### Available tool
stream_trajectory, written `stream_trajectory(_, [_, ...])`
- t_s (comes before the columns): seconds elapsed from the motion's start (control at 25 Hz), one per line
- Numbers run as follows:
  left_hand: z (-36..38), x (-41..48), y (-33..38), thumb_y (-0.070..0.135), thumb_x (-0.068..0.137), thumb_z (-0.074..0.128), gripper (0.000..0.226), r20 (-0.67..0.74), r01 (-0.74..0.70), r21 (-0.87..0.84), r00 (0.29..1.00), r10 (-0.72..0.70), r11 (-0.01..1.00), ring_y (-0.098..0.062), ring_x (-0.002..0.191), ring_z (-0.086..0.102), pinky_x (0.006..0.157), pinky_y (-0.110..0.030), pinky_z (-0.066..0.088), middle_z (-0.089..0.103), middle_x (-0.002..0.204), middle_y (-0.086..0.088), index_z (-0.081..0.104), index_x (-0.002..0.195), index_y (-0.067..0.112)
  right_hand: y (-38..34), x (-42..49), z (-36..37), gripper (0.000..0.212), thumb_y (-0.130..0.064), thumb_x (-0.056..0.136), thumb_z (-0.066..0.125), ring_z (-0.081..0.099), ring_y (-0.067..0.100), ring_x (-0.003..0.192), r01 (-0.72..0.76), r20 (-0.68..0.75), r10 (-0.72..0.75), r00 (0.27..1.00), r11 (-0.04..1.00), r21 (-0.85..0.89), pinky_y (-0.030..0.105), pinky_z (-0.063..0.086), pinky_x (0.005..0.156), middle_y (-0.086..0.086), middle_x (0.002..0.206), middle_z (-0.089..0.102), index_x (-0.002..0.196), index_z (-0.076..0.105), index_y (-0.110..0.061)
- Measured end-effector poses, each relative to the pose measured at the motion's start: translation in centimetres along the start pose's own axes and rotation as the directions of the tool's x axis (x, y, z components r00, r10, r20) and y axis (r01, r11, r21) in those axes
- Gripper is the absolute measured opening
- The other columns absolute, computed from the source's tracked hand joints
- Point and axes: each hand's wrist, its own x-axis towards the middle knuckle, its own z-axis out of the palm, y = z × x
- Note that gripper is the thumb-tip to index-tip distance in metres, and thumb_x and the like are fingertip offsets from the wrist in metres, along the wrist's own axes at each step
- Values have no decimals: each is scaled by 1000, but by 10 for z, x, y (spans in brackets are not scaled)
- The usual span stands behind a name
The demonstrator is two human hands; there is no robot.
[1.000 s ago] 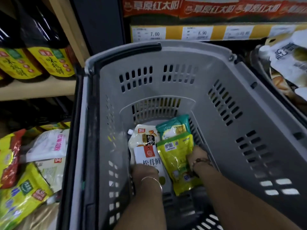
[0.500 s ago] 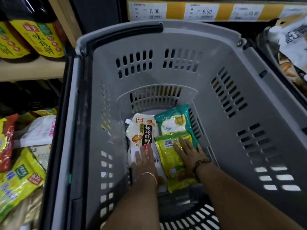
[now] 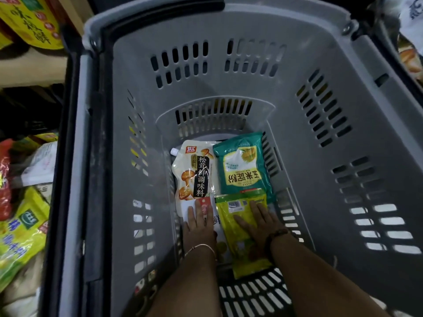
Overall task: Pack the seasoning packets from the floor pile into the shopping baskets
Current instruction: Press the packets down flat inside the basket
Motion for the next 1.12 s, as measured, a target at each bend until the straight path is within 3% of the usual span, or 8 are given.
stream_trajectory(0.24, [-13,3,6,27,99,42,76,126,48,0,991,-47,999,-38,144,-10,115,-52,12,-20,156,-15,-14,149,17,-1,1,-6,103,-56,78,63,-24,34,139,-24,66,22,998,1000,19,51,-5,114,12,149,-34,140,-19,-47])
stream_trajectory(0.32, [-34,6,7,21,102,37,64,199,106,-87,976,-87,991,-35,146,-6,115,-54,9,-12,159,-11,-3,152,16,-2,-4,-22,101,-48,79,65,-21,34,140,-43,117,37,992,998,50,51,-3,115,10,150,-31,141,-16,-48])
stream_trajectory(0.4, [-65,2,9,19,103,33,55,181,94,-56,980,-82,994,-35,145,6,115,-52,13,4,159,-14,9,151,16,-2,-14,-47,97,-36,82,65,-13,33,142,-70,98,58,994,989,127,51,2,114,9,154,-22,143,-10,-47])
stream_trajectory(0.56, [-141,-36,17,13,91,46,51,-59,-26,73,998,31,997,-34,129,39,101,-44,37,40,140,-16,31,140,11,2,-55,-104,81,-38,88,55,17,27,142,-72,-246,168,955,931,358,43,17,114,5,157,8,147,0,-35])
stream_trajectory(0.72, [-208,-92,17,15,88,49,47,-375,-80,143,918,128,986,-30,122,43,95,-41,41,46,133,-12,39,133,11,-1,-112,-147,78,-41,87,55,42,23,128,19,-458,245,854,867,498,35,39,104,3,151,28,148,9,-29])
stream_trajectory(0.96, [-267,-193,-13,29,84,60,63,-664,-233,-157,744,72,960,-29,125,41,98,-38,39,44,136,-7,35,141,19,-46,-193,-189,76,-45,88,54,27,20,139,271,-725,73,685,898,347,29,25,111,6,154,20,149,15,-24])
stream_trajectory(1.12, [-258,-258,-70,32,81,66,65,-682,-199,-368,722,-117,908,-26,125,44,96,-31,37,48,135,-8,40,139,17,-109,-228,-214,73,-45,88,53,22,18,141,471,-784,-117,609,849,239,33,26,113,1,155,18,148,14,-31])
